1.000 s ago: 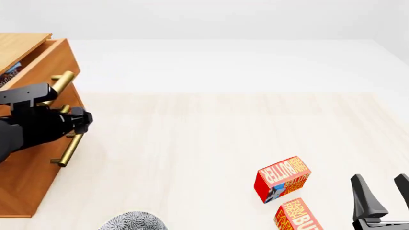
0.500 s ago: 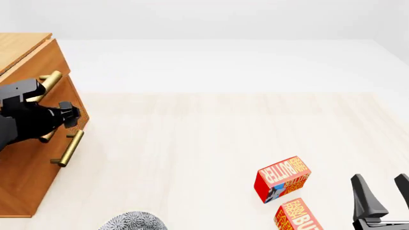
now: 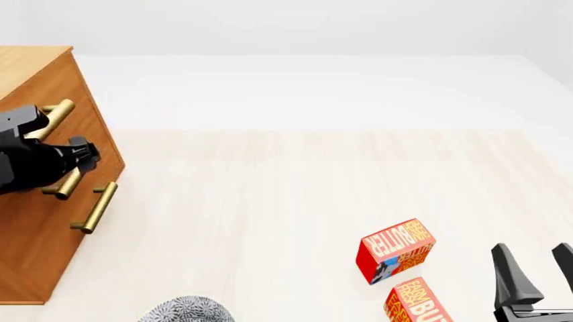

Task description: Put the chocolate pudding in the top drawer of the cabinet and close it.

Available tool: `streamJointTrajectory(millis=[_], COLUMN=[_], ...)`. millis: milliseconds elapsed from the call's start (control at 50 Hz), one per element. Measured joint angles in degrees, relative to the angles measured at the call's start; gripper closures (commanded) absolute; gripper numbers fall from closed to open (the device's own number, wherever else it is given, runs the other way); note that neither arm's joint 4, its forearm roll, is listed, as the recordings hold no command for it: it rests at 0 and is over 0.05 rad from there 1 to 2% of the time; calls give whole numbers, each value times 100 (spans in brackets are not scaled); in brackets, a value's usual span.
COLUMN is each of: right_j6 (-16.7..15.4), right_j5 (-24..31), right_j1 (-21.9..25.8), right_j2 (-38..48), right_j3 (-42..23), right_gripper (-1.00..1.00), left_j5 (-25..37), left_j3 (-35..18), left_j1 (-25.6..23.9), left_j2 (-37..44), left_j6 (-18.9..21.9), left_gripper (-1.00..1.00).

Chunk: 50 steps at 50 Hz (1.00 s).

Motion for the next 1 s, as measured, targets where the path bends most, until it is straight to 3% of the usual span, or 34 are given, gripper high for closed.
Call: streamJointTrajectory(millis=[380, 640, 1000], right_j6=[-1, 0, 0], right_j5=[37, 50, 53], right_j1=[0, 0, -1], right_j2=[-28, -38, -45], right_j3=[-11, -14, -9], right_gripper=[-100, -100, -100], left_j5=[259, 1070, 1924], left_j3=[-153, -362, -1482], left_j1=[76, 205, 295], left_j2=[-8, -734, -1792], left_j6=[-18, -134, 87], left_gripper=[-100, -100, -100])
